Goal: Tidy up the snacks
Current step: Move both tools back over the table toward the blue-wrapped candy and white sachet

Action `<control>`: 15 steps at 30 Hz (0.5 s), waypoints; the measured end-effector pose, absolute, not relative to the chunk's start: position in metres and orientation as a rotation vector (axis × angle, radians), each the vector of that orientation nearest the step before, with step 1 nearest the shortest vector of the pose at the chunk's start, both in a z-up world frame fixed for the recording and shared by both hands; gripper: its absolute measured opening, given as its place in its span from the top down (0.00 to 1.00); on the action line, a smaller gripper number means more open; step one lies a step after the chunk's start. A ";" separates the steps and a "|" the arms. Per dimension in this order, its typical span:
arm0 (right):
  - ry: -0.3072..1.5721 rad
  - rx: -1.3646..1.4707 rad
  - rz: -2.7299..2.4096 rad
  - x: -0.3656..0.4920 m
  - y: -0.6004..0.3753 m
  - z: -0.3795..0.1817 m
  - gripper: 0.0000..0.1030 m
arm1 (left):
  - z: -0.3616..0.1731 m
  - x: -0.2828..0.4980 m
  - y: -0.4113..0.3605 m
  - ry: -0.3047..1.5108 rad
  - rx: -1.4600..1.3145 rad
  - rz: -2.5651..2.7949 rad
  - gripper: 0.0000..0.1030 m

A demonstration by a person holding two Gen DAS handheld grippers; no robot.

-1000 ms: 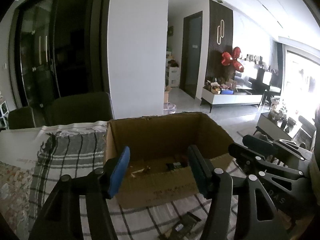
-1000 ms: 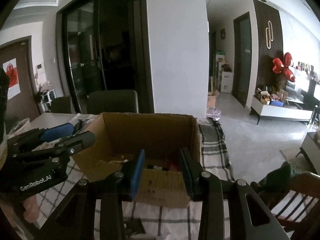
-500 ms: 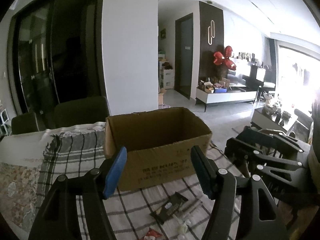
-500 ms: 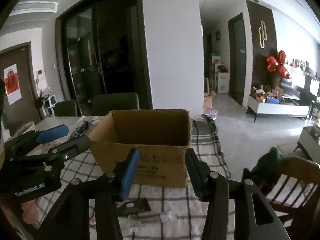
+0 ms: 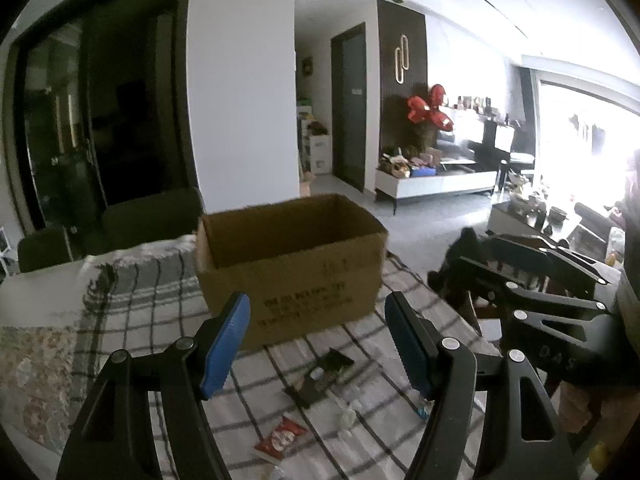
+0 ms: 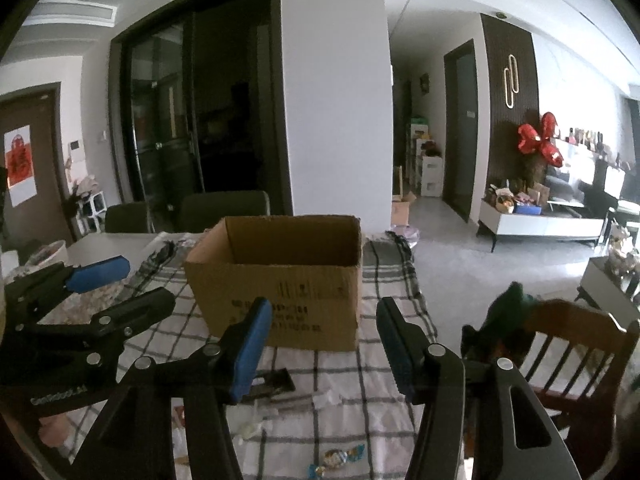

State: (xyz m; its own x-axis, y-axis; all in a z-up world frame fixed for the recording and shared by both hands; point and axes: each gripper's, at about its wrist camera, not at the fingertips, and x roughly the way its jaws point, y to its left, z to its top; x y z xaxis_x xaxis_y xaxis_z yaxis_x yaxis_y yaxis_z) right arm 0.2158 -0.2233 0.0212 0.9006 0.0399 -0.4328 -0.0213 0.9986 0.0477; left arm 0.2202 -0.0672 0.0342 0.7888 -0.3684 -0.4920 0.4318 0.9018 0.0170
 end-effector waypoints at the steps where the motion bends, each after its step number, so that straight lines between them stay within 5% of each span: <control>1: 0.454 0.047 0.029 0.213 -0.224 0.018 0.46 | 0.031 0.219 -0.067 0.509 0.134 -0.435 0.33; 15: 0.576 0.097 -0.021 0.194 -0.230 -0.033 0.46 | -0.017 0.196 -0.072 0.572 0.182 -0.465 0.33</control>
State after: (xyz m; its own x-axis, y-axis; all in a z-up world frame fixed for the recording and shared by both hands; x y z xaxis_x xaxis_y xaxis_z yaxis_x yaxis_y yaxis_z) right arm 0.1943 -0.2296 -0.0328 0.8386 0.0075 -0.5447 0.0467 0.9952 0.0856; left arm 0.1960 -0.0724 -0.0170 0.7414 -0.3718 -0.5587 0.4712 0.8812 0.0389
